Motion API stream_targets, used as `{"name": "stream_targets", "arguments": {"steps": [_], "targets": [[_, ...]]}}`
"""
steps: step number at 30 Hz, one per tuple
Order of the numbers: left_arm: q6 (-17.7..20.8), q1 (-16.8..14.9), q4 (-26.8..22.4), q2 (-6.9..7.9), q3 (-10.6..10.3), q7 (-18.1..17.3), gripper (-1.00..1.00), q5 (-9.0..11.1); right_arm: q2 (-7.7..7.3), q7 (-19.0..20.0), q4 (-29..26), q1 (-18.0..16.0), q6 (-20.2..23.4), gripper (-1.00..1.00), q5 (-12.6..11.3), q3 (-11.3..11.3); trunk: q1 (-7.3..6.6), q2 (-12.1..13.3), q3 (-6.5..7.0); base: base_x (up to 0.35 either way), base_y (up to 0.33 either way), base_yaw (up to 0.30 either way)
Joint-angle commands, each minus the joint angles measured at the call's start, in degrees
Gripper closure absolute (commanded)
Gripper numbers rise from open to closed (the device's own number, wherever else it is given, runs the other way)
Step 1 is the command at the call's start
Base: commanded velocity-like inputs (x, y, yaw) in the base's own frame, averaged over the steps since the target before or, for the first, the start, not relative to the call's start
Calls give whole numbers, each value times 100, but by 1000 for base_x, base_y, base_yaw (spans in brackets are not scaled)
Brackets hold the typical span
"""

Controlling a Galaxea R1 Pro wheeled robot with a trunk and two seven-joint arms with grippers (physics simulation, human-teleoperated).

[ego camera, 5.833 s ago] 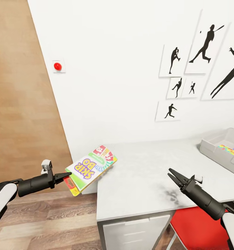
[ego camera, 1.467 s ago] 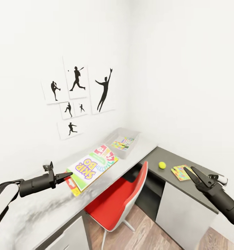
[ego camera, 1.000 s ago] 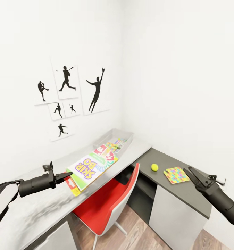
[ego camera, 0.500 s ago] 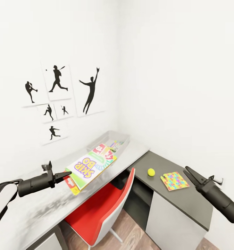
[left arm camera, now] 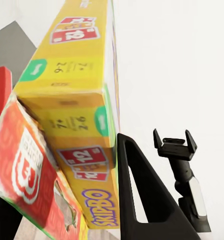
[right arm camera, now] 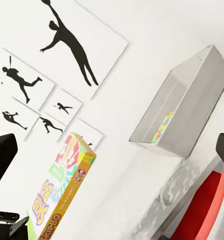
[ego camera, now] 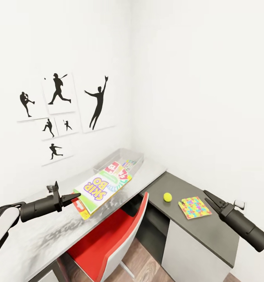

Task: Put all the toys in the child's room - the three board games (two on the bed and one on the table), the two jigsaw puzzles on the table, and the tennis ball on the table - inside the toy box on the table in the child's room.

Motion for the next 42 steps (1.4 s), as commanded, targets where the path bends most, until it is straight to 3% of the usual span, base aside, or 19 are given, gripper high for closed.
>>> {"name": "stream_targets", "arguments": {"steps": [1,15,34,42], "targets": [[19,-7,3,4,-6,-24,100,2,4,13,0,-6,30,-100,-4,-8,3,-12,-13,0,0,0],[19,-7,3,4,29,-24,100,0,63,15,-2,-5,15,-100,-4,1,3,-12,29,137,-99,162],[19,-7,20,4,29,-24,100,8,21,24,0,-5,15,-100,-4,-7,3,-12,120,238,-70,252],[19,-7,20,4,54,-24,100,7,17,24,0,-5,15,-100,-4,-8,3,-12,181,125,-55,113]]}}
